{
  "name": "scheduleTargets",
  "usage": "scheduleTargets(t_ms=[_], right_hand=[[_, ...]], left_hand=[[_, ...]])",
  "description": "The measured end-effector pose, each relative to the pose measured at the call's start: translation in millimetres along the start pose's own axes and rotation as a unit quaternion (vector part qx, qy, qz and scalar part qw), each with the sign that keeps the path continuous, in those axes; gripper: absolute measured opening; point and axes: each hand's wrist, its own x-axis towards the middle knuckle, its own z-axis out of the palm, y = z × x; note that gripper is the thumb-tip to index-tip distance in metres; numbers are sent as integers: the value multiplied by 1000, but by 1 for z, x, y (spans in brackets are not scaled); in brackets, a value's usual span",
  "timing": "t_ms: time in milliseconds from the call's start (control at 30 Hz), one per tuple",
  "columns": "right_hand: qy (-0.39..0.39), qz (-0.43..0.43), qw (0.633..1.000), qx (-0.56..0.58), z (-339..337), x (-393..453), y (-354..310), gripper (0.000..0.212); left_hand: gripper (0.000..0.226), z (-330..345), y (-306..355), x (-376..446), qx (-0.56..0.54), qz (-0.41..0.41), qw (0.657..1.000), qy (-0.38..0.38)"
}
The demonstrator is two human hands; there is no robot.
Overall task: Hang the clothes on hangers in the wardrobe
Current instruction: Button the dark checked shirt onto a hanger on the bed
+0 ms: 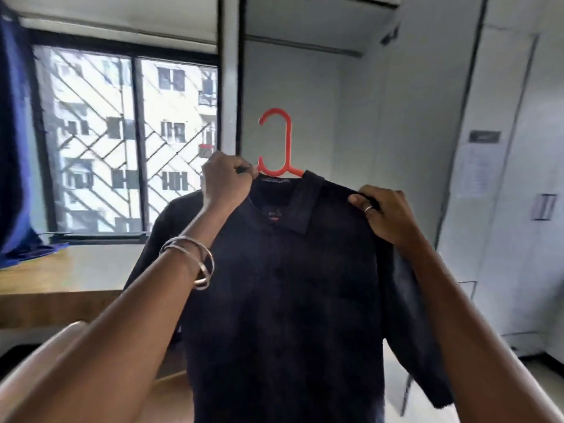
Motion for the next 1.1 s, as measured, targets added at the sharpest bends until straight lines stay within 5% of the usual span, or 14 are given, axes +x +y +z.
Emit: scheduleTargets(t_ms=[233,533,700,933,1100], right_hand=[[67,53,981,-174,-49,41,146,39],[98,95,955,-263,6,127,257,43],[129,105,947,-276,41,217,335,46],[167,143,913,-343,65,377,421,44],[237,138,908,-318,69,506,457,37]], left_hand=[[16,188,69,29,-94,1,991,-99],[28,348,29,91,-74,45,979,-185],[52,453,3,174,-100,111,982,-118],[43,573,-6,320,106,224,958,-146],[35,636,2,437,191,251,945,-83]])
